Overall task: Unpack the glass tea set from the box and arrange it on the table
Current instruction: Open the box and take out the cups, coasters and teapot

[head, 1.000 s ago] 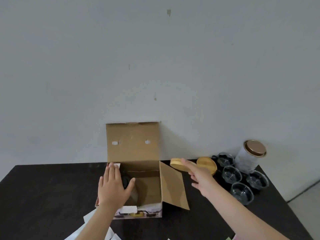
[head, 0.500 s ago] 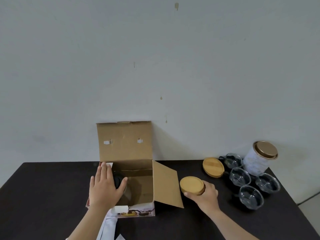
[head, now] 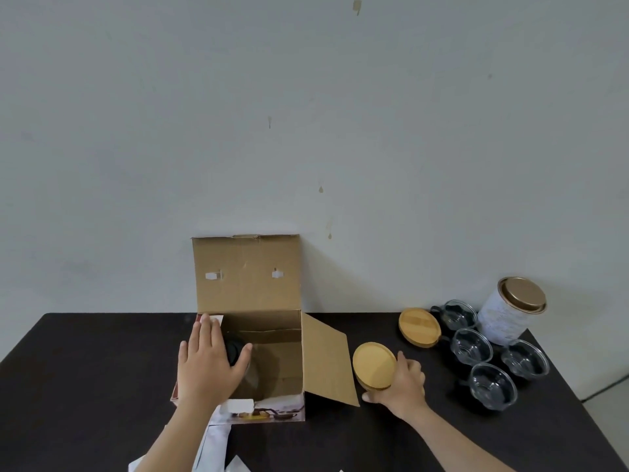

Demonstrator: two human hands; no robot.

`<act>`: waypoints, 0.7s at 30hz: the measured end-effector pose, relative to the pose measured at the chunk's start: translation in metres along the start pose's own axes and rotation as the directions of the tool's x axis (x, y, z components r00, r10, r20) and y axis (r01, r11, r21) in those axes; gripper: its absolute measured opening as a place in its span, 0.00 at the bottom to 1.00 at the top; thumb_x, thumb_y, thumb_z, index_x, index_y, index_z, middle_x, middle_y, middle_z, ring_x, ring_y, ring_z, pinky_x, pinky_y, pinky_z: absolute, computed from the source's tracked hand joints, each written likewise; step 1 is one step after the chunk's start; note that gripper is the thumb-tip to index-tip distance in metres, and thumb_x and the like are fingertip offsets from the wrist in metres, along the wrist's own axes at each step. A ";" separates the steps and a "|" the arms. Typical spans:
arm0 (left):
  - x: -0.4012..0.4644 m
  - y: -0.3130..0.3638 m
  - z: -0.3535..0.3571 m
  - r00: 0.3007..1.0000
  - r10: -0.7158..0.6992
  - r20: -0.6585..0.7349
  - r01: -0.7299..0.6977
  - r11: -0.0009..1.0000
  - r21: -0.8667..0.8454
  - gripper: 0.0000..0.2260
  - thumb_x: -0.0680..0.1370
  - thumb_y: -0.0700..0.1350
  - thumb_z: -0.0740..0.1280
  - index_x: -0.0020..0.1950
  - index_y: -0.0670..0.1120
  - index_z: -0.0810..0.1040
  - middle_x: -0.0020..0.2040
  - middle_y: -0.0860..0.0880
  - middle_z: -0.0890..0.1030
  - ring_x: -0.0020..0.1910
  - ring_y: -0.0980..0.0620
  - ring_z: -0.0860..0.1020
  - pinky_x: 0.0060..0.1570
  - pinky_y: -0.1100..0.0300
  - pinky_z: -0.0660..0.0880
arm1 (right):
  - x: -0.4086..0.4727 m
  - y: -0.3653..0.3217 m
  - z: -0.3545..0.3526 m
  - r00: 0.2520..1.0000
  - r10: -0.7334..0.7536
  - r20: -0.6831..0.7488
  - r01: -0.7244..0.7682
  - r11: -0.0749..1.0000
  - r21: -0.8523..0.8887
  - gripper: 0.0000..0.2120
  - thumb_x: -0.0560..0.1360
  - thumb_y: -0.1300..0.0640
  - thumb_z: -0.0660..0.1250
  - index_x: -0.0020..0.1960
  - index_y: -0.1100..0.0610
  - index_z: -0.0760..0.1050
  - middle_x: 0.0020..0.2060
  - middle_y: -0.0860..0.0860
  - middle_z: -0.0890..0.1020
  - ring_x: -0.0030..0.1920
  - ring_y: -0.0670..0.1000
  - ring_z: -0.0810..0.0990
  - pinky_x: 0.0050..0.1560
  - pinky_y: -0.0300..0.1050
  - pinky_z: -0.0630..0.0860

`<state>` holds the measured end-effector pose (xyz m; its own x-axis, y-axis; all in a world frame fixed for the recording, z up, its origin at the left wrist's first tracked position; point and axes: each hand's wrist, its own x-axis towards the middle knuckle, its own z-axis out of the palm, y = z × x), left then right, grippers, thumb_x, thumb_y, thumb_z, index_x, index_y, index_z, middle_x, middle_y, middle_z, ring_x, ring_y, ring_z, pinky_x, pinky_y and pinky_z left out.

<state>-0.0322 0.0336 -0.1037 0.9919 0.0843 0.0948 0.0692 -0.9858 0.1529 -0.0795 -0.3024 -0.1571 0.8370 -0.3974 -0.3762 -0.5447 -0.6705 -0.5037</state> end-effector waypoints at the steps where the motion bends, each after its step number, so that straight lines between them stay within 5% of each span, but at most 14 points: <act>1: 0.000 0.000 0.000 1.000 0.002 -0.002 -0.002 1.000 -0.007 0.44 0.71 0.71 0.43 0.75 0.41 0.61 0.76 0.43 0.61 0.76 0.44 0.58 0.70 0.43 0.60 | -0.001 -0.005 -0.003 1.000 0.023 0.011 -0.023 1.000 0.011 0.62 0.57 0.44 0.81 0.77 0.57 0.45 0.69 0.55 0.57 0.71 0.57 0.57 0.69 0.53 0.64; 5: 0.000 0.000 -0.002 1.000 0.007 0.009 -0.006 1.000 -0.023 0.44 0.70 0.71 0.42 0.75 0.42 0.60 0.76 0.43 0.60 0.76 0.44 0.56 0.71 0.44 0.59 | -0.010 -0.038 -0.015 0.994 0.010 -0.105 -0.008 1.000 0.019 0.54 0.66 0.58 0.77 0.78 0.56 0.43 0.71 0.57 0.57 0.71 0.58 0.57 0.68 0.52 0.67; 10: -0.001 -0.002 -0.010 0.998 0.019 0.055 -0.015 0.997 -0.069 0.47 0.67 0.74 0.41 0.77 0.44 0.55 0.78 0.45 0.54 0.77 0.46 0.51 0.73 0.46 0.54 | -0.039 -0.099 -0.016 0.913 -0.348 -0.214 0.380 0.915 0.135 0.40 0.72 0.57 0.72 0.77 0.55 0.53 0.72 0.53 0.60 0.73 0.53 0.56 0.69 0.46 0.65; 15: 0.000 -0.015 -0.020 0.987 0.072 0.147 -0.048 0.986 -0.162 0.49 0.68 0.76 0.50 0.78 0.44 0.49 0.79 0.45 0.48 0.77 0.46 0.47 0.73 0.49 0.53 | -0.075 -0.154 0.001 0.767 -0.635 -0.092 0.641 0.762 0.091 0.35 0.74 0.53 0.69 0.76 0.49 0.56 0.69 0.46 0.64 0.69 0.45 0.65 0.61 0.32 0.63; 21: -0.003 -0.039 -0.039 0.965 0.011 0.262 0.118 0.874 -0.472 0.33 0.80 0.56 0.59 0.78 0.44 0.46 0.78 0.42 0.53 0.76 0.43 0.55 0.71 0.49 0.60 | -0.096 -0.177 0.035 0.741 -0.664 0.098 0.651 0.747 0.137 0.33 0.74 0.54 0.69 0.75 0.51 0.59 0.69 0.47 0.65 0.70 0.47 0.64 0.69 0.39 0.65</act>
<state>-0.0420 0.0774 -0.0713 0.9859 0.0328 -0.1642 0.1274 -0.7829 0.6089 -0.0650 -0.1238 -0.0593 0.9771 0.2117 -0.0205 0.1306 -0.6733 -0.7278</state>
